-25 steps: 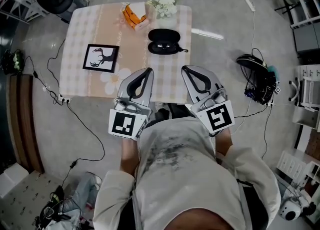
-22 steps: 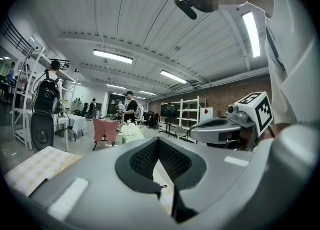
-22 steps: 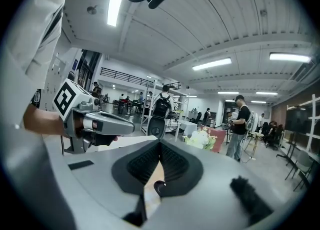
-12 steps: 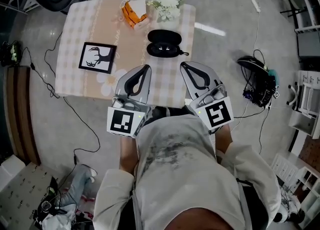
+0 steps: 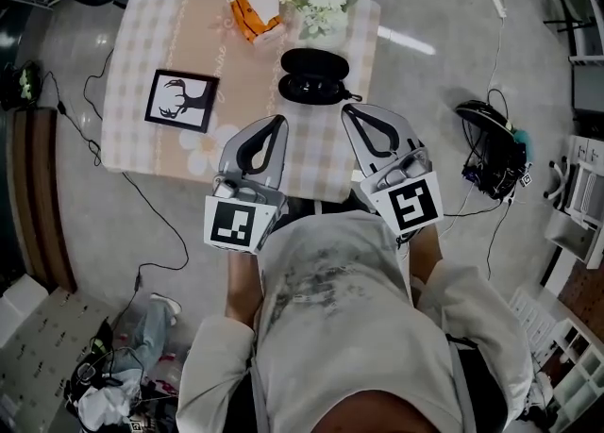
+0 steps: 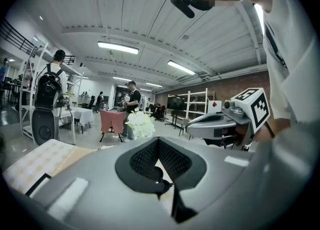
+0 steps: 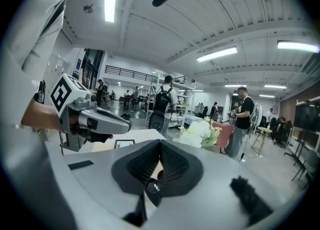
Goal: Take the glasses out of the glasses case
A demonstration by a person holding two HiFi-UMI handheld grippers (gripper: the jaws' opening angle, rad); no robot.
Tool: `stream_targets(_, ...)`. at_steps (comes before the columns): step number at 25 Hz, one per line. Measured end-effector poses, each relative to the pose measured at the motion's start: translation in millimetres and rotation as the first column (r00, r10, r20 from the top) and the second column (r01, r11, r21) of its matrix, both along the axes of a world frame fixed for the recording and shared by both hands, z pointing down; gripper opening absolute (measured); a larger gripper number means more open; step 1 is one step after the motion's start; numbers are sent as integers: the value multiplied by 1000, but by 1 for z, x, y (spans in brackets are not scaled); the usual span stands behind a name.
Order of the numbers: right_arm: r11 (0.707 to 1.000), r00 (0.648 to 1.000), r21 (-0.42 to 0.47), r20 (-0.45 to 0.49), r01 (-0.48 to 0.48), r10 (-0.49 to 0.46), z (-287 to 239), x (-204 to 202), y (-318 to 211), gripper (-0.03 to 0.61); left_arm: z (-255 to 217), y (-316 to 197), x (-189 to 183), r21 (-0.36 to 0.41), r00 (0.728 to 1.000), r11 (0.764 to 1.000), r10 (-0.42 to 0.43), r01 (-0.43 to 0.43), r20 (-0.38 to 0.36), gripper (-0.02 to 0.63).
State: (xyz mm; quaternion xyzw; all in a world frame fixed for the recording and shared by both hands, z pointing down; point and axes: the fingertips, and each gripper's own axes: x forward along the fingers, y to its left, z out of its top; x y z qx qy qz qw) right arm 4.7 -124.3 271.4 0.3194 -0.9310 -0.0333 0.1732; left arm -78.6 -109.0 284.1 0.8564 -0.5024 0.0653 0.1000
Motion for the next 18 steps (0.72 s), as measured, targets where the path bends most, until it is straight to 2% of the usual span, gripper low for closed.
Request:
stream_targets(4, 1000, 1000, -15, -7, 6, -6, 10, 0, -9, 17, 10, -5, 5, -47, 1000, 999, 4, -4, -4, 8)
stream_targets(18, 999, 999, -43, -40, 4, -6, 45, 0, -32, 17, 41, -20, 12, -87, 1000, 996, 9, -8, 8, 8)
